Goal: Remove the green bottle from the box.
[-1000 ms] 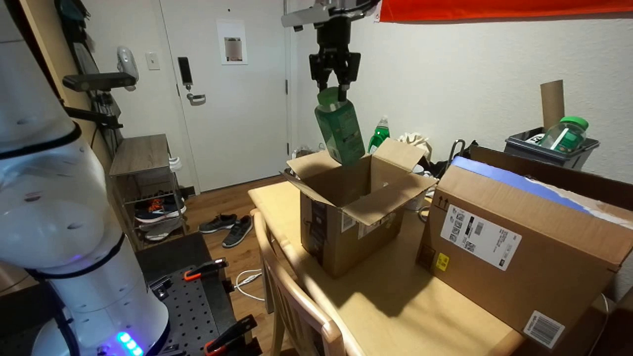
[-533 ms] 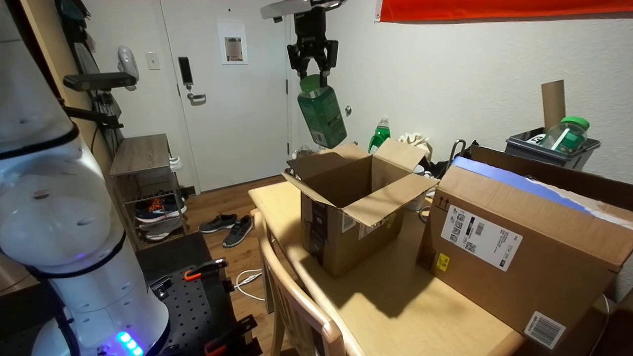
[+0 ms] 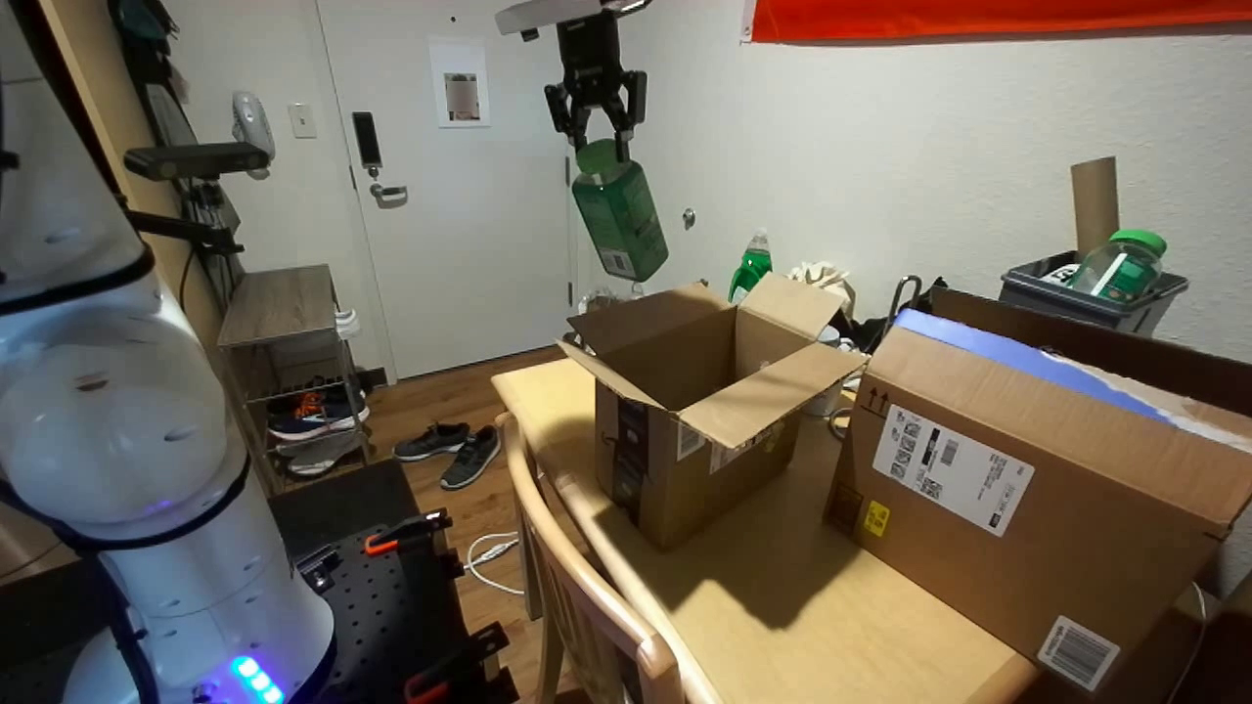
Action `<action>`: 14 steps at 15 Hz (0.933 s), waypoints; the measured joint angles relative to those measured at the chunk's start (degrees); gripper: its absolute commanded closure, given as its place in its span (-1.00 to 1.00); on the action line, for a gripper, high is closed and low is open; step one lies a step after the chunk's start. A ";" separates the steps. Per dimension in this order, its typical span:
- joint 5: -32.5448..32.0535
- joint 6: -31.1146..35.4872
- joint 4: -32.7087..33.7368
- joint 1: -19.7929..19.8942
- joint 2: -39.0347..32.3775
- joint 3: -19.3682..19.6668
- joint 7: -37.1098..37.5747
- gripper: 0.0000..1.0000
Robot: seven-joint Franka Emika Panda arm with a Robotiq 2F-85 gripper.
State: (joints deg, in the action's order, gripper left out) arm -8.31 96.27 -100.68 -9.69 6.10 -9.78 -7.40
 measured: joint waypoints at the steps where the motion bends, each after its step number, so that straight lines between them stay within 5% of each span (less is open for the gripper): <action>1: 0.00 0.00 0.00 0.02 -0.08 0.06 0.00 -0.28; 2: 0.00 0.00 0.00 0.02 -0.10 0.06 0.00 -0.28; 3: 0.00 0.00 0.00 0.02 -0.10 0.06 0.00 0.22; 14: -1.59 0.00 2.86 -1.75 -2.24 -2.40 0.12 0.22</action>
State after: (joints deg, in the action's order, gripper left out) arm -9.90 96.27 -97.82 -11.43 3.86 -12.17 -7.28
